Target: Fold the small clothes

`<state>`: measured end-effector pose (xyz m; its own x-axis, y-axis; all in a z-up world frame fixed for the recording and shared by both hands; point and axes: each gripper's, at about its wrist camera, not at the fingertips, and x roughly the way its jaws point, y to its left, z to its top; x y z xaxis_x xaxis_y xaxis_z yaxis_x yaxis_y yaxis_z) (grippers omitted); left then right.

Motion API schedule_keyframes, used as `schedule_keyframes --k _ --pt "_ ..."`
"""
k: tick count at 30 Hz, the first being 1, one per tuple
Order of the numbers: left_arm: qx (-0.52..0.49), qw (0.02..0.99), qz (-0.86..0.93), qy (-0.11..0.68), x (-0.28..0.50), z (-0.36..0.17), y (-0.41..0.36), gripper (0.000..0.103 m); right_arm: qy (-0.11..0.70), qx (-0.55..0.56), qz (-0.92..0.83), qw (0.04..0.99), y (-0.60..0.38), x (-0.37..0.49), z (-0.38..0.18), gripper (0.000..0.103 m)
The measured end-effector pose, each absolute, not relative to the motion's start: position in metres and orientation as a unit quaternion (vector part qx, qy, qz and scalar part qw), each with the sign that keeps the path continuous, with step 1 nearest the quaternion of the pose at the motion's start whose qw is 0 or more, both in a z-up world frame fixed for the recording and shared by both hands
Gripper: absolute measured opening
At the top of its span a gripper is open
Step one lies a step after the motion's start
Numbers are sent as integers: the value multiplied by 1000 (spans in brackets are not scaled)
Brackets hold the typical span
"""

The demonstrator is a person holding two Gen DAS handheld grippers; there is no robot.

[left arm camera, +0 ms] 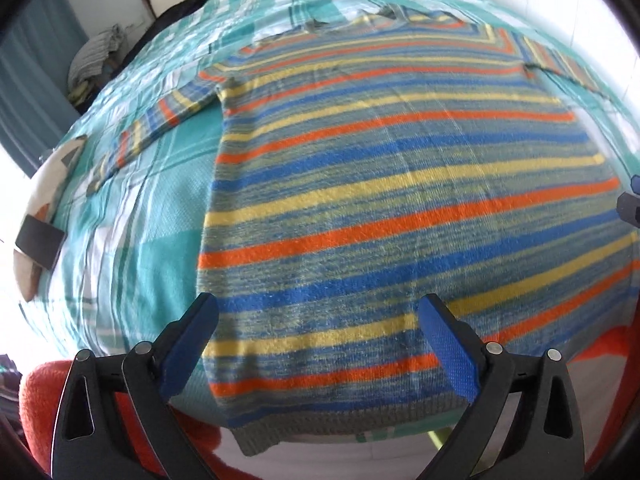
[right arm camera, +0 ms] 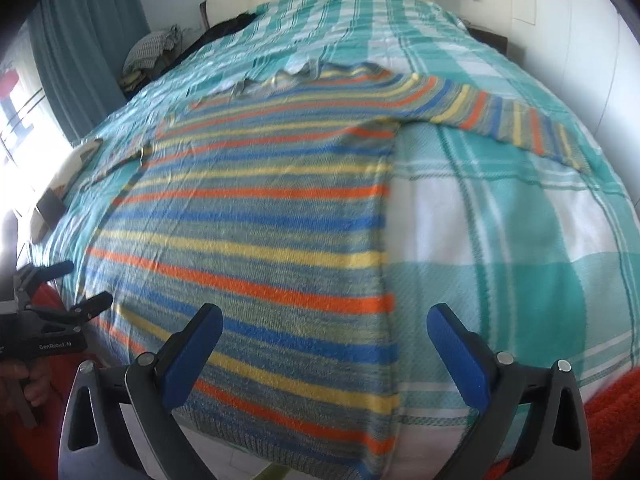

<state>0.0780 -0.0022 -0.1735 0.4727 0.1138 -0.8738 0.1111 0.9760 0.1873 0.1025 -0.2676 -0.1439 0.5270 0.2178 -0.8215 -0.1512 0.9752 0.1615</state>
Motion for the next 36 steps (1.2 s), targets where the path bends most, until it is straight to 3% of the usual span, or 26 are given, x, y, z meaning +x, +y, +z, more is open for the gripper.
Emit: schedule_keyframes --k 16,26,36 --pt "116 844 -1 523 77 -179 -6 100 465 34 116 877 -266 102 -144 101" --pt "23 886 -8 462 74 -149 16 100 460 46 111 880 -273 103 -143 101" --pt "-26 889 28 456 78 -147 41 100 411 163 72 894 -366 138 -110 101"
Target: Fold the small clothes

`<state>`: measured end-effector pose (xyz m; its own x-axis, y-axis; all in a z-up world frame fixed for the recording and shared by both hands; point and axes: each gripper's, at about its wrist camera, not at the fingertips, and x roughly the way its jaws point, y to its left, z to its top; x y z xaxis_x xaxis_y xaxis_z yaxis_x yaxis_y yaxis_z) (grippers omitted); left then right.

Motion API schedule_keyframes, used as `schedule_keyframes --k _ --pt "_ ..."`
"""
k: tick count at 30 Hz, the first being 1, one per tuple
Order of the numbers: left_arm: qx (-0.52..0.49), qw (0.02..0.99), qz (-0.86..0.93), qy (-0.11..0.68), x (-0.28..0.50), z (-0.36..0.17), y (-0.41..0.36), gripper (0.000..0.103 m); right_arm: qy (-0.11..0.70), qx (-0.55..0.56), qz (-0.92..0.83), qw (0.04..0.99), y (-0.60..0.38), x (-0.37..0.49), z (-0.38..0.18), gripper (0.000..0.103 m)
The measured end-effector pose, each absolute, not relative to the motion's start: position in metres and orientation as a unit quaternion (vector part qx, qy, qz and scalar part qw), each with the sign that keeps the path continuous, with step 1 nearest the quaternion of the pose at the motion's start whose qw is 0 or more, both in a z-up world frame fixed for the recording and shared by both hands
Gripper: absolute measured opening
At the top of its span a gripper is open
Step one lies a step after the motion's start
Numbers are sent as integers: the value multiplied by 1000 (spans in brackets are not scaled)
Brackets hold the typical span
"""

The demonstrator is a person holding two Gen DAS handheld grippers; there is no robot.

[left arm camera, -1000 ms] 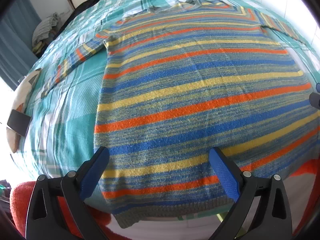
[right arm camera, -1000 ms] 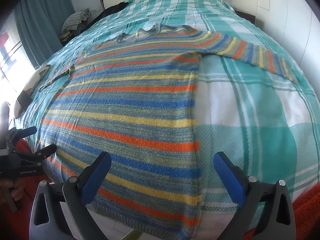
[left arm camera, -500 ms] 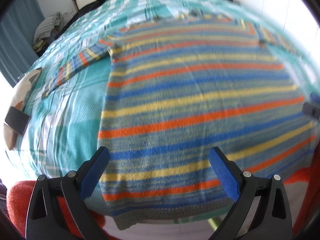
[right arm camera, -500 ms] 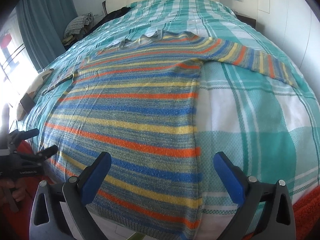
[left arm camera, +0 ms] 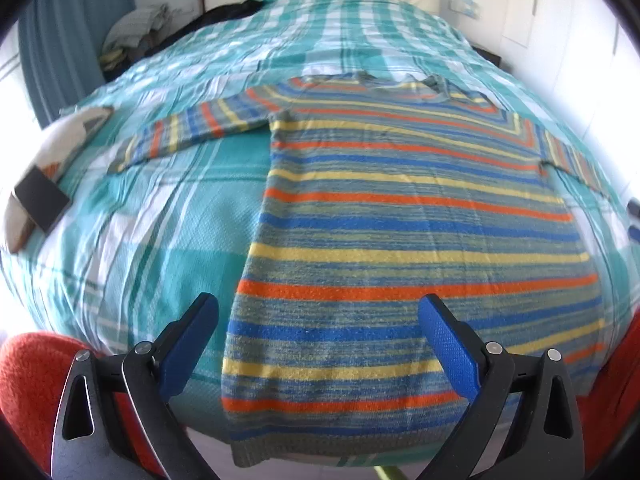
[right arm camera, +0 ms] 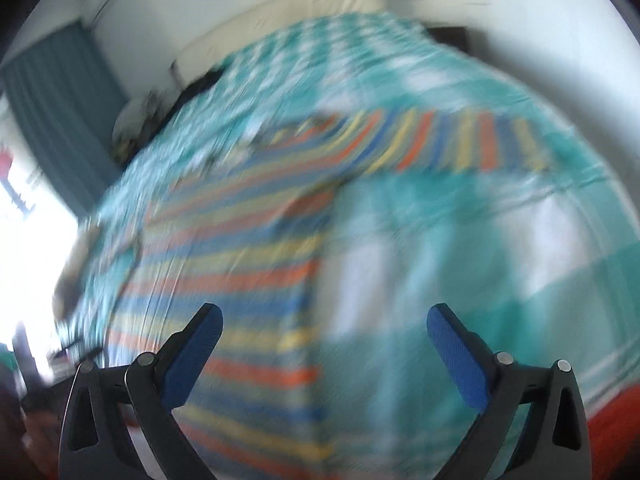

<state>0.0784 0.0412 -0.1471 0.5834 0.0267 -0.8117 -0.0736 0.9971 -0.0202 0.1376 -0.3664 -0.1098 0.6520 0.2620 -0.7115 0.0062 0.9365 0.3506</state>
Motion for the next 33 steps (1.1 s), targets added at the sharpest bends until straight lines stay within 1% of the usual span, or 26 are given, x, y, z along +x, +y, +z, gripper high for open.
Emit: schedule_keyframes --k 3,6,7,8,9,11,13,16,18,21,22,23,24,25,28,30,33 --pt "-39 889 39 454 77 -148 48 100 379 189 14 906 -437 165 -92 101" --pt "-46 885 50 460 79 -153 52 100 385 228 -52 893 -514 196 -93 101" --pt "-50 884 53 461 79 -154 54 100 389 253 -65 883 -540 206 -98 96" --pt "-52 884 56 461 79 -154 54 100 392 273 -69 876 -555 212 -102 88" --pt "-52 884 59 461 79 -154 55 100 399 301 -66 863 -573 222 -109 83" --pt "-51 883 66 462 78 -155 56 100 419 352 -51 835 -595 238 -125 61" --pt "-50 881 70 465 78 -157 58 100 424 374 -54 823 -607 248 -136 54" --pt "-49 876 80 473 80 -161 60 100 434 389 -43 811 -608 266 -148 54" --pt "-51 873 85 477 82 -163 62 100 459 379 -51 802 -602 279 -159 54" --pt "-53 869 94 483 83 -166 65 100 471 371 -47 799 -592 288 -170 54" --pt "-53 868 95 484 84 -167 65 100 475 364 -39 800 -588 291 -171 50" --pt "-53 867 97 486 84 -168 65 100 482 352 -34 802 -585 295 -172 19" --pt "-51 866 99 487 84 -169 64 100 496 329 -31 803 -580 300 -173 4" --pt "-49 866 99 488 84 -170 64 100 507 308 -36 804 -577 301 -172 2" --pt "-40 866 102 488 84 -171 61 100 489 262 -88 827 -582 290 -155 1" --pt "-34 867 98 488 86 -172 58 100 504 259 -98 818 -584 288 -164 1" --pt "-26 870 96 482 86 -170 56 100 506 236 -108 822 -576 289 -160 1"
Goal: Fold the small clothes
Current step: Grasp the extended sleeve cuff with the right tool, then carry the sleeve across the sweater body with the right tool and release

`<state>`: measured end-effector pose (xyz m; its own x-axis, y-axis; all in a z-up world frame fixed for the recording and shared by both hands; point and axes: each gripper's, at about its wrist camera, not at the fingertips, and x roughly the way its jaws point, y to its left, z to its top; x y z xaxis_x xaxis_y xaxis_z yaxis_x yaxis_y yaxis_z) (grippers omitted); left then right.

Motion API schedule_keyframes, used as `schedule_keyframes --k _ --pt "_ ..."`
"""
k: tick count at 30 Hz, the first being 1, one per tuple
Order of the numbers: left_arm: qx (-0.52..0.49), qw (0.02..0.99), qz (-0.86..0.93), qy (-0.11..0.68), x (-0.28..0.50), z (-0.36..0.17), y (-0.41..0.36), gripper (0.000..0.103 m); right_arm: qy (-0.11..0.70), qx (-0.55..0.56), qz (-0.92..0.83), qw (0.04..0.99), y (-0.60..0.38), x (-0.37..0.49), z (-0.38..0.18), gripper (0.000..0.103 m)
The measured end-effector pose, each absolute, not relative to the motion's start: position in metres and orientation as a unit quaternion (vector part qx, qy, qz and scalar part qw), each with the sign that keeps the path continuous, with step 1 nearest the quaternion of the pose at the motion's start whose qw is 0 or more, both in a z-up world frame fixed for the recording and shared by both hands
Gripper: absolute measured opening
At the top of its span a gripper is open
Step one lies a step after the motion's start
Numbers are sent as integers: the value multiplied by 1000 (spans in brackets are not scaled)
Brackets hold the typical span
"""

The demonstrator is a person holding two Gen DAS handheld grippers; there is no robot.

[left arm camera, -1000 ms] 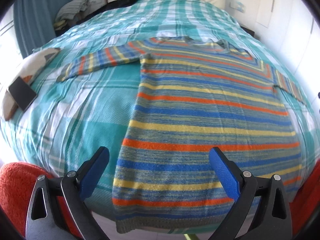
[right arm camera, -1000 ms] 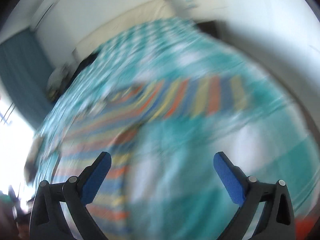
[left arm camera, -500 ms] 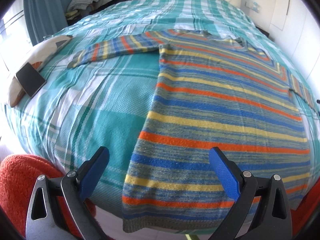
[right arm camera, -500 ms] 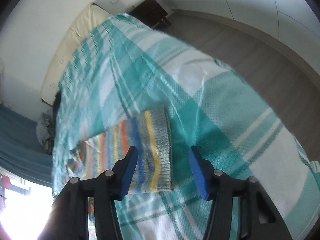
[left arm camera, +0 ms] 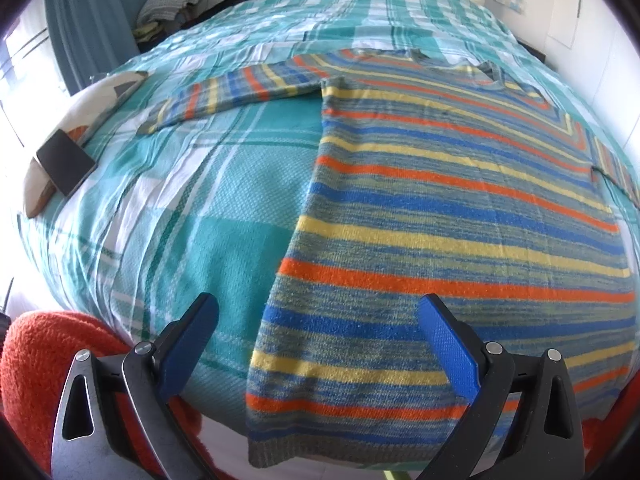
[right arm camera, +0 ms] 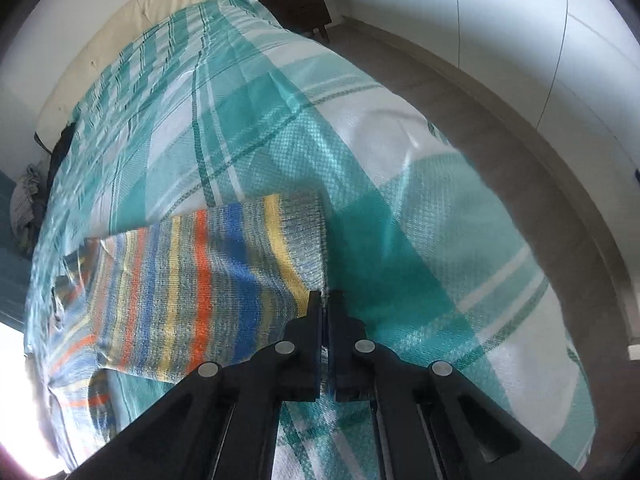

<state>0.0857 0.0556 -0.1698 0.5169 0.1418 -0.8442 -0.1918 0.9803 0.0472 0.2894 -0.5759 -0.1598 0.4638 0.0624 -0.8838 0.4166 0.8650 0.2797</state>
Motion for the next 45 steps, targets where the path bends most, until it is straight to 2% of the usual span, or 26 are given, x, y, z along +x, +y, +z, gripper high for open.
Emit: schedule_keyframes --k 4,7,11,14,16,18,20,21,24,29,33,34,35,36,40,43,45 --pt "-34 875 88 476 83 -167 58 100 478 224 -94 844 -563 290 -126 1" --pt "-48 874 80 476 85 -166 61 100 441 197 -40 875 -528 295 -70 1" --pt "-62 879 65 468 88 -160 61 100 407 174 74 894 -446 312 4 1" --pt "-59 884 67 459 87 -156 64 100 399 163 168 886 -359 336 33 1" --pt "-59 885 70 457 85 -155 66 100 404 165 215 874 -311 353 33 2" --pt "-64 882 72 462 83 -157 69 100 423 168 265 850 -261 369 18 7" --pt "-72 879 75 466 82 -158 73 100 457 186 289 820 -227 379 -8 48" --pt "-75 878 76 466 81 -158 75 100 460 201 289 815 -222 379 -17 51" --pt "-82 880 75 462 80 -157 78 100 459 235 295 804 -226 376 -36 51" --pt "-90 874 61 474 87 -162 73 100 489 218 257 805 -257 370 -71 51" --pt "-70 872 53 482 87 -165 62 100 557 208 155 789 -310 363 -145 51" --pt "-64 871 50 484 87 -166 60 100 570 192 118 790 -326 358 -161 49" --pt "-59 871 48 485 85 -167 59 100 568 182 95 797 -339 351 -168 33" --pt "-57 871 46 485 84 -167 58 100 548 184 88 811 -354 338 -166 31" --pt "-59 878 30 475 85 -162 54 100 495 152 101 850 -363 288 -131 36" --pt "-54 880 12 472 88 -162 45 100 460 127 148 866 -345 239 -107 52" --pt "-39 873 4 487 89 -169 36 100 435 114 173 876 -327 198 -105 57"
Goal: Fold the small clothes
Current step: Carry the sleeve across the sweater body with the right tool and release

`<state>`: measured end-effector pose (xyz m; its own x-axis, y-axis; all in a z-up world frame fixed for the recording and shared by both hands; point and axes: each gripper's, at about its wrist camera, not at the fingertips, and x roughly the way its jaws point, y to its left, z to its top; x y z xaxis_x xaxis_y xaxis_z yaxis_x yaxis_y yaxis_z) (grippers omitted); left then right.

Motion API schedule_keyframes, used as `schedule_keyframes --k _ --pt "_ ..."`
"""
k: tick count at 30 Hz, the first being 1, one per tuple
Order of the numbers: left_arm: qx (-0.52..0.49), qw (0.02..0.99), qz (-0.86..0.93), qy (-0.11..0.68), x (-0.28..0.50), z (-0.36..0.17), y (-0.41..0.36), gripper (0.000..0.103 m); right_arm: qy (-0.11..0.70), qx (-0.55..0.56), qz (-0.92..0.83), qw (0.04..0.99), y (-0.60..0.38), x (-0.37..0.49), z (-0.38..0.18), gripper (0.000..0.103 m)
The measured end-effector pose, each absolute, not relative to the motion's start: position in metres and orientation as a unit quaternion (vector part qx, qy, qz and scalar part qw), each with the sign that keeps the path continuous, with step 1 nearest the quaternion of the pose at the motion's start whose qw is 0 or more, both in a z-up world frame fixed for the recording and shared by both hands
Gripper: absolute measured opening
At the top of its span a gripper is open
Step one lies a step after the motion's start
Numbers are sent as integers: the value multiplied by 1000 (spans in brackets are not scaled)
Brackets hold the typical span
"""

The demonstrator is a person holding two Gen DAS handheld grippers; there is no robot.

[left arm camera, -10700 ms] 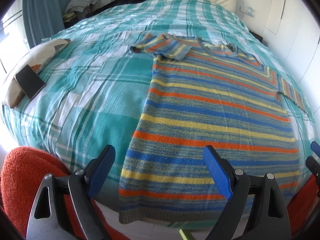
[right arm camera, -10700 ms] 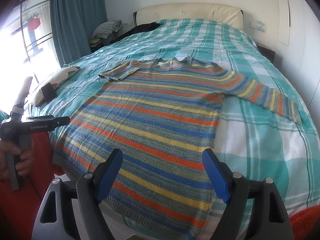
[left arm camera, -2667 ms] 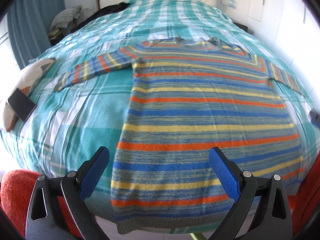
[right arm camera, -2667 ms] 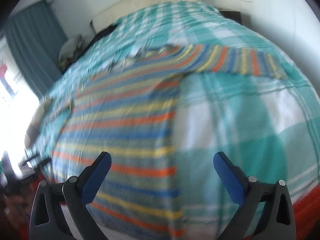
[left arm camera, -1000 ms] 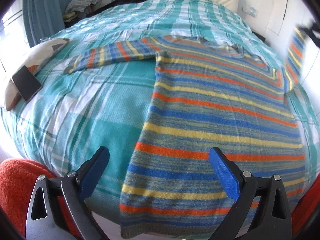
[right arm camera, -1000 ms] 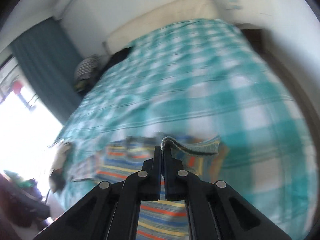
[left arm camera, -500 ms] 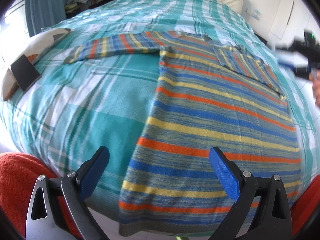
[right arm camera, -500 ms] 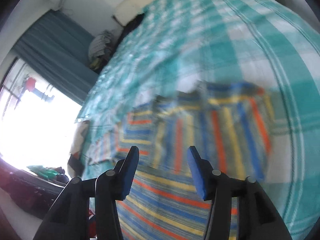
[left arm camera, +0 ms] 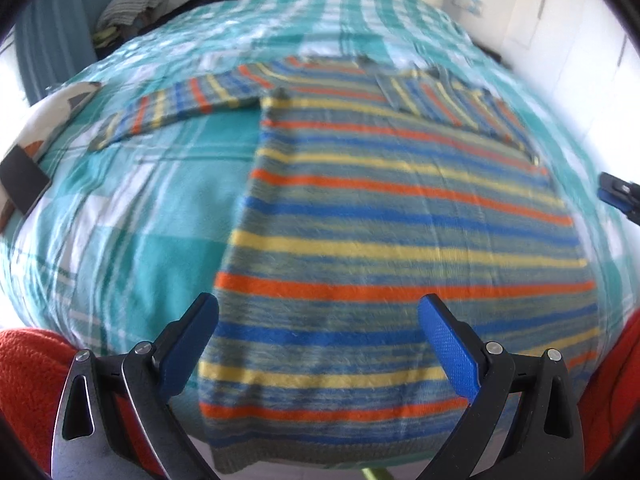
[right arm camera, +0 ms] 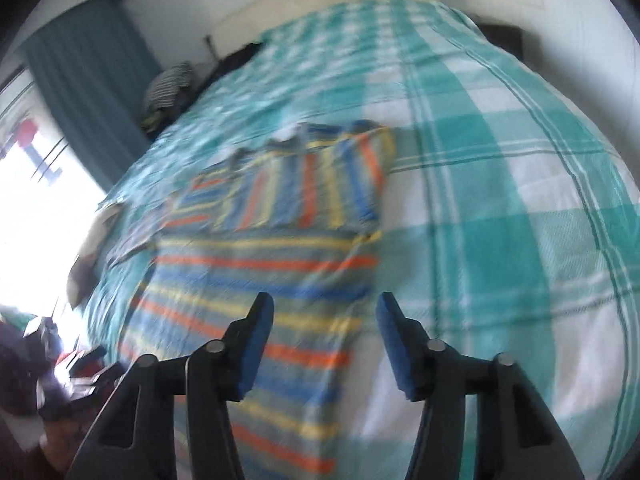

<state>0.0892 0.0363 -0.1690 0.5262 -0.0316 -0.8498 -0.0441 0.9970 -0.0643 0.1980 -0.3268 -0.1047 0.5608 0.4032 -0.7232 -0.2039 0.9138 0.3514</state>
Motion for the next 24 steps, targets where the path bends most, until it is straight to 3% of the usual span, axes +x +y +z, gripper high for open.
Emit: schedule_keyframes --k 4,6,9,14,16,19,24 --pt "-12 850 -6 526 92 -187 24 100 421 114 151 887 -303 142 -131 58" --pt "0 864 -8 504 87 -177 19 100 444 105 145 878 -291 134 -138 58" --pt "7 887 -15 462 78 -160 16 101 404 53 168 898 -279 131 -107 58" --pt "11 862 -14 507 85 -177 18 101 355 64 175 916 -262 125 -82 73" --pt "16 835 -14 550 91 -195 18 101 373 68 174 909 -254 126 -101 74" --pt "8 842 -18 539 88 -187 20 100 425 36 170 888 -242 123 -129 72" --pt "-14 863 -18 505 79 -168 30 101 368 38 156 916 -250 110 -94 72"
